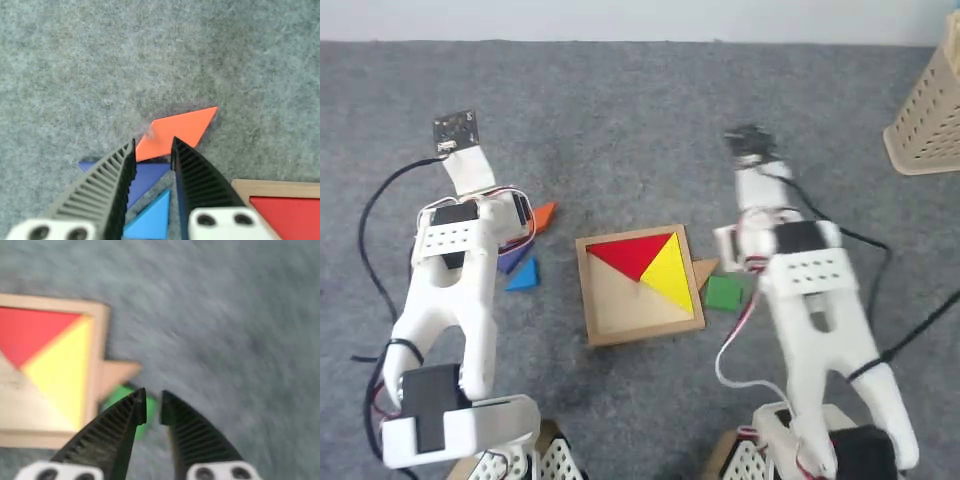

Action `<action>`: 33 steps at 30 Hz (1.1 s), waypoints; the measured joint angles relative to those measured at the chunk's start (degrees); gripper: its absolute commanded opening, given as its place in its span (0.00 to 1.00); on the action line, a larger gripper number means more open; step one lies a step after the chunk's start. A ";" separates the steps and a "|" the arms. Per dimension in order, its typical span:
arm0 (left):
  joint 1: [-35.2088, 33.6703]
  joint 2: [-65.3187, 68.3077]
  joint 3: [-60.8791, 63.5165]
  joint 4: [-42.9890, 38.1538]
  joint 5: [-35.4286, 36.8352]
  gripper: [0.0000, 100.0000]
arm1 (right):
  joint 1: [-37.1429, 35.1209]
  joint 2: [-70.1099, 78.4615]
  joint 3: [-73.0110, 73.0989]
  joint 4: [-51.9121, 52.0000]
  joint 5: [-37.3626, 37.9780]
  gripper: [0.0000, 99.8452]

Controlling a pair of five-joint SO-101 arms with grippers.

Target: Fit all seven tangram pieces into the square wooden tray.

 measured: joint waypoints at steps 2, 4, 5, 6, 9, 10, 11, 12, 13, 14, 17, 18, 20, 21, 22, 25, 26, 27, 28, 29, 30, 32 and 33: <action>0.00 0.00 0.00 0.00 0.00 0.11 | 4.40 0.88 0.00 1.32 0.00 0.13; 0.00 0.00 0.00 0.00 0.00 0.11 | 7.03 3.78 0.00 1.49 0.00 0.13; 0.00 0.00 0.00 0.00 0.00 0.11 | 7.56 5.98 0.00 1.58 0.00 0.13; 0.00 0.00 0.00 0.00 0.00 0.11 | 7.65 8.44 0.00 1.49 0.00 0.13; 0.00 0.00 0.00 -0.26 0.00 0.11 | 6.95 15.12 0.00 1.23 -1.76 0.13; 0.00 0.00 0.00 -0.97 0.00 0.11 | 6.77 16.00 0.00 1.23 -2.20 0.13; 0.00 0.00 0.00 -1.67 0.00 0.11 | 6.07 16.26 0.00 1.05 -2.46 0.13; 0.00 0.00 0.35 -2.64 0.00 0.11 | 4.84 16.35 0.00 1.05 -2.64 0.13; 0.00 0.00 0.97 -3.52 0.00 0.11 | 4.13 16.35 0.00 1.05 -2.73 0.13; 0.00 0.00 1.32 -4.31 0.00 0.11 | 3.60 16.35 0.00 1.05 -2.73 0.13; 0.00 0.00 1.93 -5.63 -0.97 0.11 | 0.97 16.35 0.00 1.05 -2.73 0.13; 0.00 0.00 2.20 -5.98 -1.41 0.11 | -0.18 16.35 0.00 0.70 -2.73 0.13; 0.09 0.00 2.73 -6.86 -2.20 0.11 | -2.02 16.35 0.00 -0.97 -2.73 0.13; 0.09 0.00 2.99 -7.21 -2.29 0.11 | -3.08 16.35 -0.09 -1.67 -2.73 0.13; 0.09 0.00 3.08 -7.38 -2.37 0.11 | -4.13 16.35 -0.35 -2.02 -2.73 0.13; 0.00 0.00 3.08 -7.47 -2.46 0.11 | -7.03 16.35 -2.90 -2.20 -2.73 0.13; 0.00 0.00 3.08 -7.56 -2.46 0.11 | -7.82 16.35 -3.69 -2.20 -2.73 0.13; 0.00 0.00 3.08 -7.56 -2.55 0.11 | -8.70 16.35 -4.31 -2.20 -2.73 0.13; 0.00 0.00 3.08 -7.56 -2.55 0.11 | -9.67 16.70 -5.19 -2.20 -2.73 0.13; 0.00 0.00 3.08 -7.56 -2.55 0.11 | -10.64 17.58 -5.98 -2.37 -2.73 0.13; 0.00 0.00 3.08 -7.56 -2.64 0.11 | -11.52 18.81 -6.95 -2.55 -2.73 0.13; 0.00 0.00 3.08 -7.56 -2.64 0.11 | -12.40 22.51 -9.14 -2.73 -2.90 0.13; 0.00 0.00 3.08 -7.56 -2.64 0.11 | -12.66 24.79 -10.73 -2.73 -2.90 0.13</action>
